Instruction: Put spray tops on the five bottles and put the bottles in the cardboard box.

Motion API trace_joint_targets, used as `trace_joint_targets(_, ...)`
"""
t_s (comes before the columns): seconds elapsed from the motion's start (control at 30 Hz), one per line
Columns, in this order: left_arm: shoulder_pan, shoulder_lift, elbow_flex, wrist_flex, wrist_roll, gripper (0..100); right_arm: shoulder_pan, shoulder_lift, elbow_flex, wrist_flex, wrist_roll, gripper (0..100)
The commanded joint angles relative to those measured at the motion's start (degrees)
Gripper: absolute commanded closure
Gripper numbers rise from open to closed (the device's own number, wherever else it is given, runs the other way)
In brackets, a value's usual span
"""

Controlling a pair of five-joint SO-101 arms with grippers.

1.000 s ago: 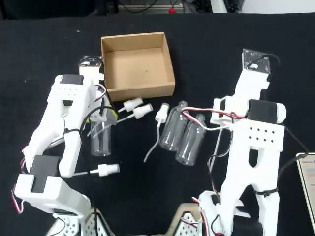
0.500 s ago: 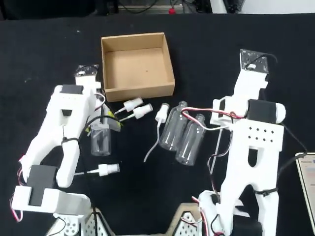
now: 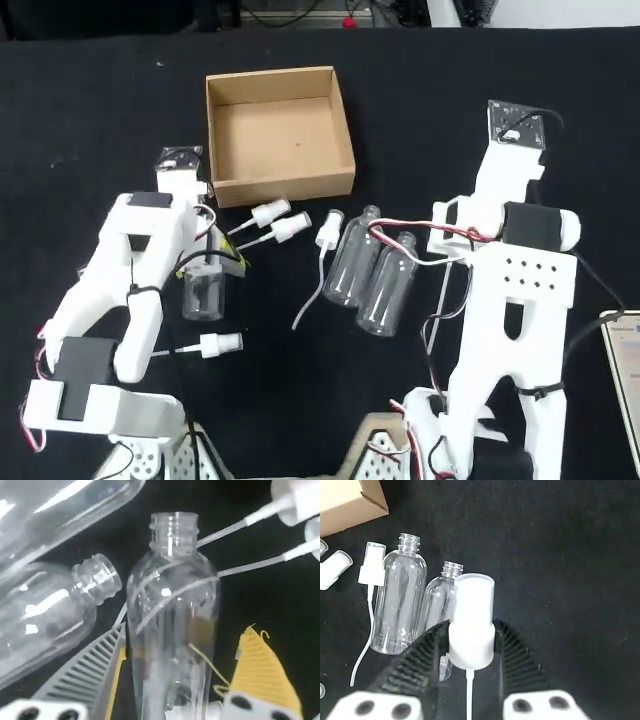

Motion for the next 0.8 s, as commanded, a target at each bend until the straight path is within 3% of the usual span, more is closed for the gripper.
trace_joint_targets(0.0, 0.2, -1.8, 0.6, -1.5, -2.5, 67, 0.9, -1.9, -0.3, -0.9, 0.4, 95.2)
trace_joint_targets(0.17, 0.0, -4.2, 0.0, -0.6, -3.5, 75, 0.9, -1.9, -0.3, -0.9, 0.4, 95.2)
trace_joint_targets(0.47, 1.3, -14.9, 2.6, 0.0, -3.6, 79, 0.9, -1.9, -0.5, -0.9, 0.4, 95.2)
trace_joint_targets(0.77, -0.6, -30.9, 1.7, 14.4, -9.8, 79, 0.8, -1.9, -4.5, 0.7, -0.1, 95.2)
